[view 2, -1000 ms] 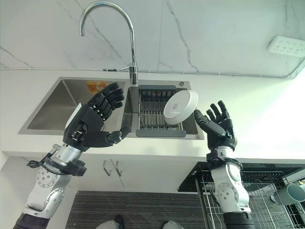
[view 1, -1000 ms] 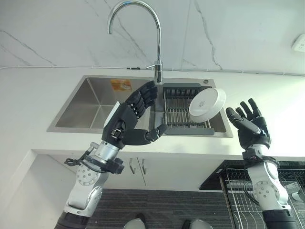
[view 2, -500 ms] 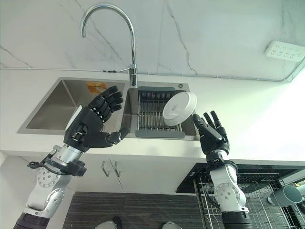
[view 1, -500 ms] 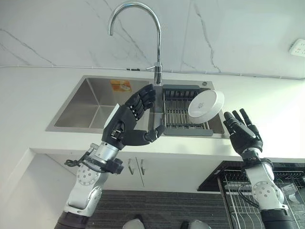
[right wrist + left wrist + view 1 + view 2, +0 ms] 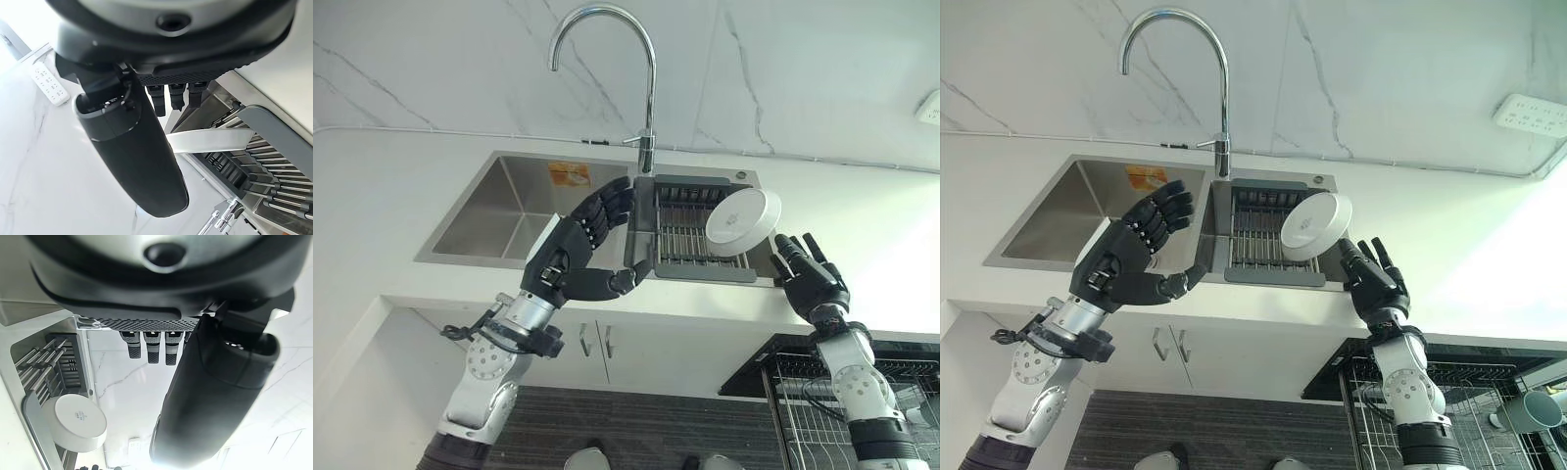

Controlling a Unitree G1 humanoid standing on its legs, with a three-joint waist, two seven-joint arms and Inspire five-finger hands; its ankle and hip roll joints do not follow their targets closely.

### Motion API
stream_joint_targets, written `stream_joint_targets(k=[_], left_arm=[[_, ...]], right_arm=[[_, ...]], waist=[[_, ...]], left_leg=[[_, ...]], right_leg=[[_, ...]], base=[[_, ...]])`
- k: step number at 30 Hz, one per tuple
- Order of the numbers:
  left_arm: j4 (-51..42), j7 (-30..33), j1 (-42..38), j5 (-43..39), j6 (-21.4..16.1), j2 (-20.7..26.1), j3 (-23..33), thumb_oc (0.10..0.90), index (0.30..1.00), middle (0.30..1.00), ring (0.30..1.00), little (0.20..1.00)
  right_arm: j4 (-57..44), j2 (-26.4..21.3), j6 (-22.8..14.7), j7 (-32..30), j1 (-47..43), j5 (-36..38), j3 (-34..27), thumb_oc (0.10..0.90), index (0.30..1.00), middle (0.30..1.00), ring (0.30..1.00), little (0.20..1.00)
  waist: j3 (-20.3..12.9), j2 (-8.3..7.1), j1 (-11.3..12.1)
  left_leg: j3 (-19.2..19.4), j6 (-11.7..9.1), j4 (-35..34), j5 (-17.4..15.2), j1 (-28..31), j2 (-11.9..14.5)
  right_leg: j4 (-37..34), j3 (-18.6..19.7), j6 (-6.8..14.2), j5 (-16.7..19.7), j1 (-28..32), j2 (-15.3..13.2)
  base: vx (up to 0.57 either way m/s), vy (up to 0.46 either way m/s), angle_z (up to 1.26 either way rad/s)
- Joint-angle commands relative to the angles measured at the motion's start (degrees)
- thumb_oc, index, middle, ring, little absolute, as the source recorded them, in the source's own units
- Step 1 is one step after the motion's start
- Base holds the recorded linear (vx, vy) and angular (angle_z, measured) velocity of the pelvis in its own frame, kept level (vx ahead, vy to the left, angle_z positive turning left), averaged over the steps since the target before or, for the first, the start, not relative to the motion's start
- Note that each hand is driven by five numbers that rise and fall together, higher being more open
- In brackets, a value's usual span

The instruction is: Place the dishes in the dishwasher.

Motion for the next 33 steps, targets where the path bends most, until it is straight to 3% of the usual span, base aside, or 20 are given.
stream_joint_targets(k=[1,17,33], left_arm=[[-4.4,2.0,-6.3,-2.9,-4.1,2.2,-0.5,0.800,0.900,0.900,0.900,0.900],[-3.6,2.9,-7.2,-3.1,-3.9,3.0,-1.8,0.800,0.900,0.900,0.900,0.900],[-2.4,2.9,-8.2,-3.8,-3.8,4.3,-3.3,0.800,0.900,0.900,0.900,0.900]], right_arm=[[-0.9,-4.9,-1.8,-1.1,-9.2,2.0,-5.2,0.800,0.900,0.900,0.900,0.900],[3.4,-8.8,1.6,-2.4,-13.8,2.8,-3.6,0.800,0.900,0.900,0.900,0.900],[13.7,-13.0,6.2,2.1,-20.3,5.6,-0.4,0.800,0.900,0.900,0.900,0.900]], waist=[[-2.1,-0.37,0.2],[-2.0,-0.70,1.0],[-2.2,-0.65,2.8]], left_leg=[[-1.6,-0.9,2.4,-14.6,7.4,0.6],[-2.0,-1.2,2.4,-14.3,7.3,0.5],[-2.7,-1.5,2.4,-14.0,7.2,-0.2]], right_leg=[[-5.9,3.9,6.5,2.1,1.4,0.2],[-5.9,4.0,6.0,1.4,2.3,0.7],[-5.9,3.1,5.6,0.5,3.8,0.6]], base=[[0.00,0.000,0.00],[0.00,0.000,0.00],[0.00,0.000,0.00]])
